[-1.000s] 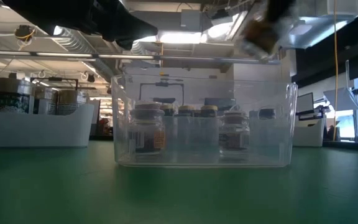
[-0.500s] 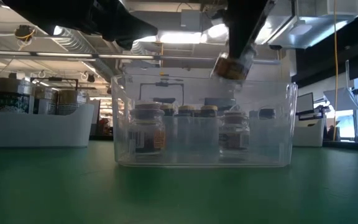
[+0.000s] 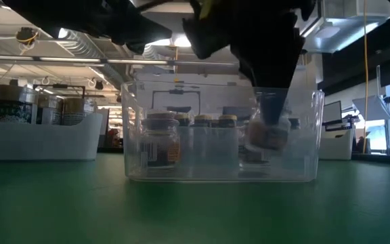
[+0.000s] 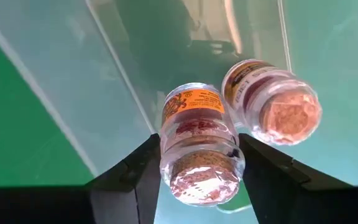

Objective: Sort spices by type
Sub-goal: Put the brown spice bottle into the bottom transparent bin, then return to Home Position

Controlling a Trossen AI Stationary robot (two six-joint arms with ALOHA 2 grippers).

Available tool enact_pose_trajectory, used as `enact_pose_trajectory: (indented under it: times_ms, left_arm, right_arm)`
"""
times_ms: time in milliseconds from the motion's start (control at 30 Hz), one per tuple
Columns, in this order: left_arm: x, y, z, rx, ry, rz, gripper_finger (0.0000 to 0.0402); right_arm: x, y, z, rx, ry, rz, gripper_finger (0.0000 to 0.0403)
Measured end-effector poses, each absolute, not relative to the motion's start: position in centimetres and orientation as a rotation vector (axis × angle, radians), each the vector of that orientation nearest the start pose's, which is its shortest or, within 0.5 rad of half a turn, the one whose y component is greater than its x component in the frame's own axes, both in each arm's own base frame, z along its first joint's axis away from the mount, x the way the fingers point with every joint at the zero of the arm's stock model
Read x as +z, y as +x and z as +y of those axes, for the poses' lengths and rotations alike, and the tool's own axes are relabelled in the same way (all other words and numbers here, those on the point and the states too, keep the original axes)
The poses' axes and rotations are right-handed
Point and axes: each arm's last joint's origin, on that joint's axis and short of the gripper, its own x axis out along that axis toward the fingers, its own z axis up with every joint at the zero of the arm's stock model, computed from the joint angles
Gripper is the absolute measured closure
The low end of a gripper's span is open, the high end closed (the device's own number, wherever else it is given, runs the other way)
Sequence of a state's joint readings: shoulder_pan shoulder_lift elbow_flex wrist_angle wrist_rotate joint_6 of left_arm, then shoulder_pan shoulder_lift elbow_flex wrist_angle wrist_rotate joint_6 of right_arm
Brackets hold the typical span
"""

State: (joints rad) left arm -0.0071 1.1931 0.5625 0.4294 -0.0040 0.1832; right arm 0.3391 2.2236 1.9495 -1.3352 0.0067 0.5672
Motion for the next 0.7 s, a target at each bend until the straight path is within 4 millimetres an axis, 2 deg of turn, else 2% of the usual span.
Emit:
enact_pose_trajectory:
  times_ms: [333, 600, 700]
  left_arm:
    - [23.4, 25.1, -0.2, -0.022, 0.189, 0.200, 0.0398]
    - [23.4, 25.1, -0.2, -0.022, 0.185, 0.199, 0.0398]
    - [23.4, 25.1, -0.2, -0.022, 0.186, 0.199, 0.0398]
  right_arm:
    - [19.4, 40.9, 14.2, -0.183, 0.153, 1.627, 0.0199]
    - [19.1, 41.1, 14.3, -0.176, 0.144, 1.617, 0.0137]
    - [19.7, 40.7, 14.5, -0.158, 0.119, 1.626, 0.0122]
